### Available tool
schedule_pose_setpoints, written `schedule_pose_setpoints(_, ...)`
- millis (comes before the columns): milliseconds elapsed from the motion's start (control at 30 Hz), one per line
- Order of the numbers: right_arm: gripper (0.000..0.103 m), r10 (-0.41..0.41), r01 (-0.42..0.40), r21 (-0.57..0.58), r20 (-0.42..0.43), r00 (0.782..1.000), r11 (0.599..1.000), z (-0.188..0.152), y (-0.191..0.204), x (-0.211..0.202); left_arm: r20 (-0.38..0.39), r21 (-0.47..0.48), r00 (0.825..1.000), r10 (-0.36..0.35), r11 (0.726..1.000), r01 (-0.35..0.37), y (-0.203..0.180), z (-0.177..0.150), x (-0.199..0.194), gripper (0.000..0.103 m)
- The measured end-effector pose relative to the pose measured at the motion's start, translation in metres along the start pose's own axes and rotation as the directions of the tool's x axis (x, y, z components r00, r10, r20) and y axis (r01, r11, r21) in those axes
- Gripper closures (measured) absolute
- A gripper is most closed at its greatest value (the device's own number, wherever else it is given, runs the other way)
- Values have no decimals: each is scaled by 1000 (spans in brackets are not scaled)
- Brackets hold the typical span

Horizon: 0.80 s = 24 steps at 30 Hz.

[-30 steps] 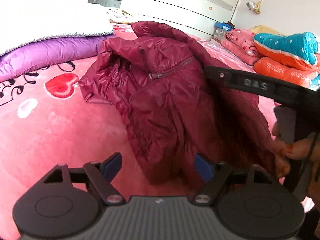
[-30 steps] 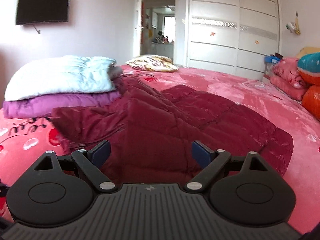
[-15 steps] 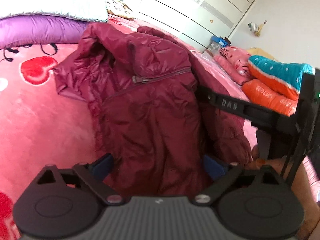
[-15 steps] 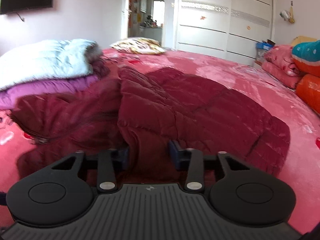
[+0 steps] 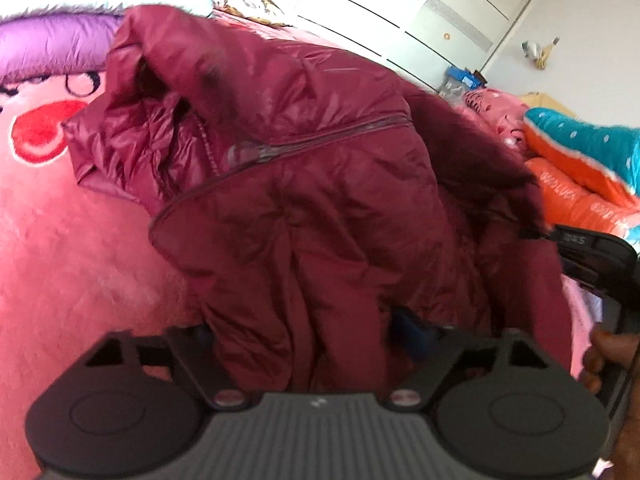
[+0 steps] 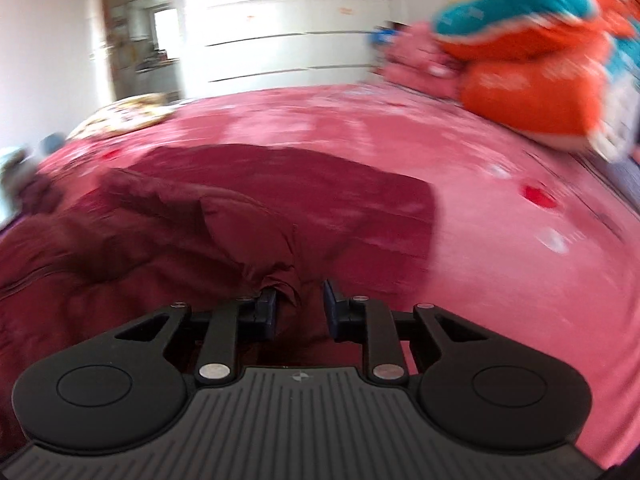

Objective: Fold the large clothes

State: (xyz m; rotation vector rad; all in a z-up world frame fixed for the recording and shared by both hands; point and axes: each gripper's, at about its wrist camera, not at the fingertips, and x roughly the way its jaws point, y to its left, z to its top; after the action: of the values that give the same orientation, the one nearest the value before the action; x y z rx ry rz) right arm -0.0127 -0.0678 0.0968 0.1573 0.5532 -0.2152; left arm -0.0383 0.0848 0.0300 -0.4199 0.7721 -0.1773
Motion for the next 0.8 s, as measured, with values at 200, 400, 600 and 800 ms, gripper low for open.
schedule_pose_setpoints(200,77,-96,104,174,-51,994,979,-1,-48,10,-3,67,999,42,997,-41,-24,5,-4,70)
schedule_pose_setpoints(400,77,-160,178,296,-83,984,938,-16,-85,-6,21,112,998,64,991,-66,-32,5,-26,78)
schedule_pose_setpoints(600,77,-232,259,351,-119,966,900,-32,-116,-25,41,142,998,40,989,-45,-29,6,-59,79)
schedule_pose_setpoints(800,77,-276,303,296,-130,952,906,-45,-121,-47,41,164,999,5,986,-12,-26,-2,-86,81)
